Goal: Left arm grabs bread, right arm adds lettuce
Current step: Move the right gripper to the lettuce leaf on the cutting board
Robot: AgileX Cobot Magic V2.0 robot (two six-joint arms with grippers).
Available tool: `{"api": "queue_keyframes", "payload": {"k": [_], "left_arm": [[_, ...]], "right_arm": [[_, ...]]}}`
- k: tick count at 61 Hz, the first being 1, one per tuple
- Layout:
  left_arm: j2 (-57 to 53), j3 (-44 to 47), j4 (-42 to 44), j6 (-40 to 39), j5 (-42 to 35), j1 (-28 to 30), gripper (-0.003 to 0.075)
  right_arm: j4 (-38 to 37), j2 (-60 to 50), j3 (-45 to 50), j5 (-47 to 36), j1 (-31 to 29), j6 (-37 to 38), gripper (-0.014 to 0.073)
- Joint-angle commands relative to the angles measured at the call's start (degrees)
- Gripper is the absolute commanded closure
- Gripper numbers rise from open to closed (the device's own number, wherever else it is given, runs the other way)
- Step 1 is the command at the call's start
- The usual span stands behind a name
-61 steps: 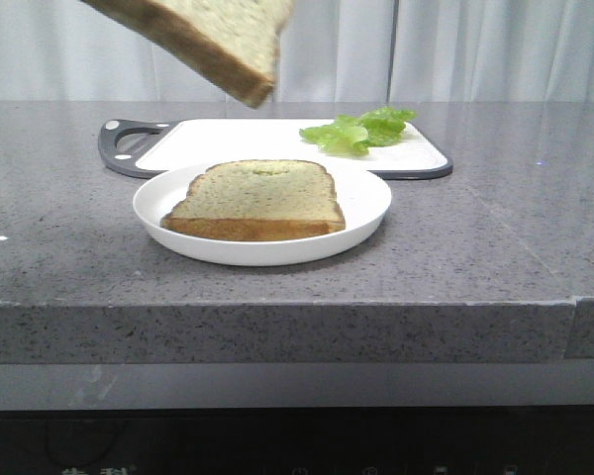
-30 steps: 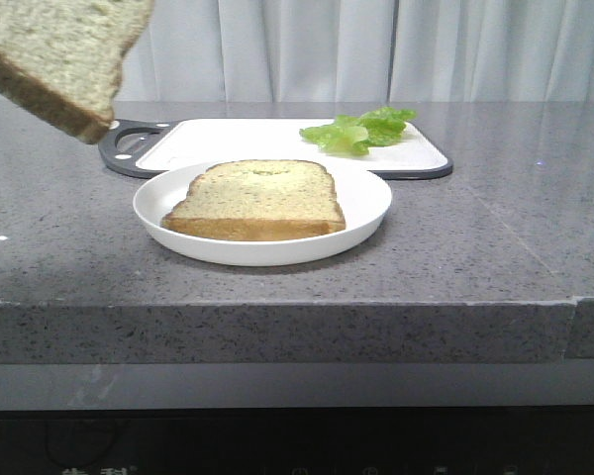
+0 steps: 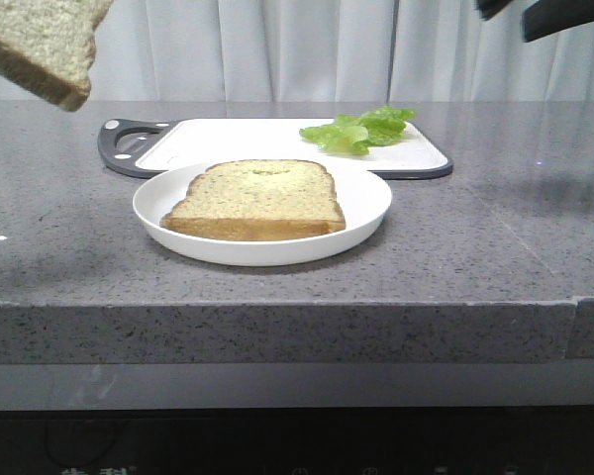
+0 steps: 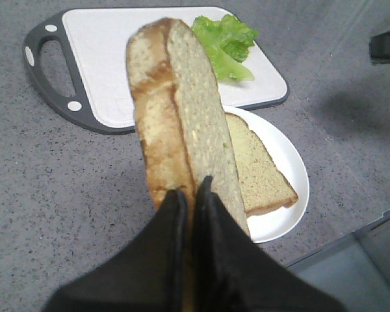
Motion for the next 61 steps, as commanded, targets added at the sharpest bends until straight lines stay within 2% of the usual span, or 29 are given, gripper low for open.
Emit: {"api": "queue_keyframes", "payload": {"k": [1,8,19,27,39,61], "left_arm": [[-0.1,-1.6,-1.2,-0.6,-5.0,-0.3,0.0741],[-0.1,-1.6,-1.2,-0.6,-5.0,-0.3,0.0741],[-0.1,-1.6,-1.2,-0.6,-5.0,-0.3,0.0741],[-0.1,-1.6,-1.2,-0.6,-4.9,-0.3,0.0741],[-0.1,-1.6,-1.2,-0.6,-4.0,-0.3,0.0741],[-0.1,-1.6,-1.2,-0.6,-2.4,-0.3,0.0741]], "right_arm": [[3.7,4.5,-7.2,-0.1,-0.4,-1.3,0.0185],[3.8,12.1,-14.4,0.7,-0.3,-1.3,0.0177],[5.6,22.4,-24.7,3.3,-0.3,-1.3,0.0097],[6.5,28.6,-30.6,5.3,-0.3,-1.3,0.0098],[6.6,33.0,-34.5,6.8,-0.3,-1.3,0.0098],[10.7,37.0,-37.8,4.3,1.7,-1.3,0.0103]]}}
